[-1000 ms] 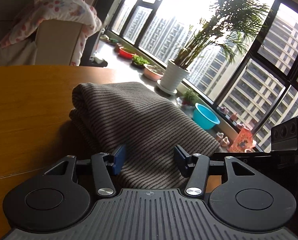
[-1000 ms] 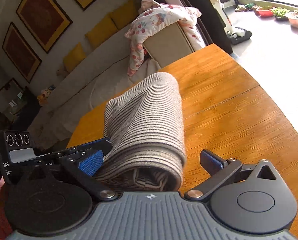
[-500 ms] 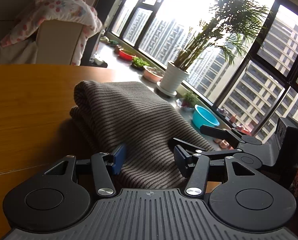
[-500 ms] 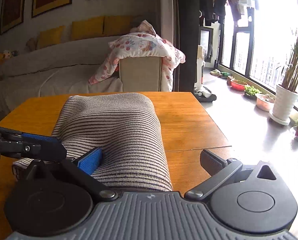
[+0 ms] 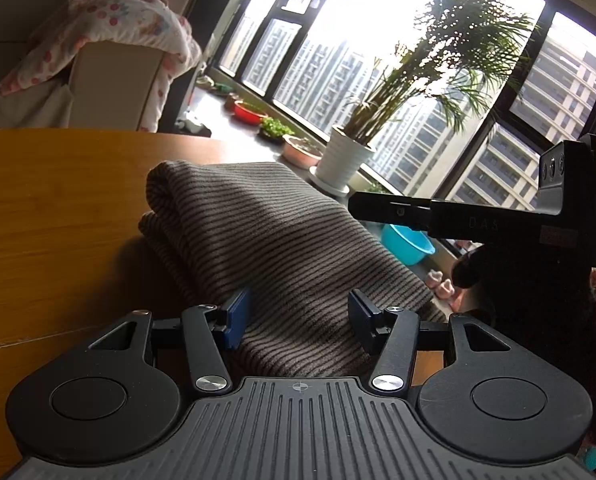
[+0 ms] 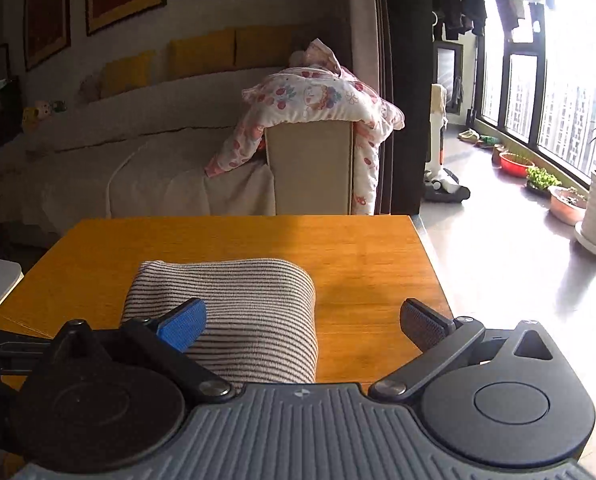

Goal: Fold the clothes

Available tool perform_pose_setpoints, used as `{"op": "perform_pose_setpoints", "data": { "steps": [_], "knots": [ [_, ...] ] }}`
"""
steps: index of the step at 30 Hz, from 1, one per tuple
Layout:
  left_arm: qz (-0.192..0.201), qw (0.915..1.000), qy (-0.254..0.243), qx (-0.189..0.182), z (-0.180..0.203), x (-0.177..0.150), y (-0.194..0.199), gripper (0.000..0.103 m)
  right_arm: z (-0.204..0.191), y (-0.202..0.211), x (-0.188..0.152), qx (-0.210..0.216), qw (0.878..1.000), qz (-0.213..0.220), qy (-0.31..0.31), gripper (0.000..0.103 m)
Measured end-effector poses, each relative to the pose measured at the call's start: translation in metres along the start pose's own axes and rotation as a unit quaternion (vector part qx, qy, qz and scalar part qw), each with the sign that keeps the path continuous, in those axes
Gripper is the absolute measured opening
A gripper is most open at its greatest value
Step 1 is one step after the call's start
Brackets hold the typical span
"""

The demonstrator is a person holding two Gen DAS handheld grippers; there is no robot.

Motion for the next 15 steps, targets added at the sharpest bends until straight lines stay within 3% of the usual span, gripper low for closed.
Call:
{"op": "perform_pose_setpoints", "data": {
  "steps": [3,6,7,10,12,15],
  "knots": [
    [0.001,1.0,0.001,-0.003,-0.001,-0.001,0.001,0.058,-0.009,-0.029,0.015,-0.001,0.998,-0.032,0.049,0.103],
    [0.001,1.0,0.004,-0.009,-0.003,0.0,0.001,0.058,-0.029,-0.069,0.004,-0.062,0.986,-0.078,0.135,0.103],
    [0.0,0.9999,0.004,-0.009,-0.003,0.001,0.001,0.058,-0.032,-0.074,-0.001,-0.071,0.985,-0.072,0.141,0.103],
    [-0.002,1.0,0.003,-0.008,-0.002,0.001,0.0,0.058,-0.028,-0.07,-0.001,-0.068,0.988,-0.067,0.119,0.103],
    [-0.002,1.0,0.002,-0.009,-0.002,0.001,0.0,0.058,-0.017,-0.068,-0.002,-0.042,0.994,-0.068,0.079,0.103],
    [0.0,0.9999,0.005,-0.009,-0.003,-0.001,0.0,0.058,0.019,-0.066,-0.01,0.029,0.994,-0.093,-0.056,0.103]
  ]
}}
Point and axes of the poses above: each gripper's, at about its wrist camera, not at the fingertips, and y roughly against the way its jaws point, z to its right, x to its top, the point moved 1 cm from there along -y, roughly the way its jaws point, and after that the axes turned 8 degrees about y, right-handed, at the moved point
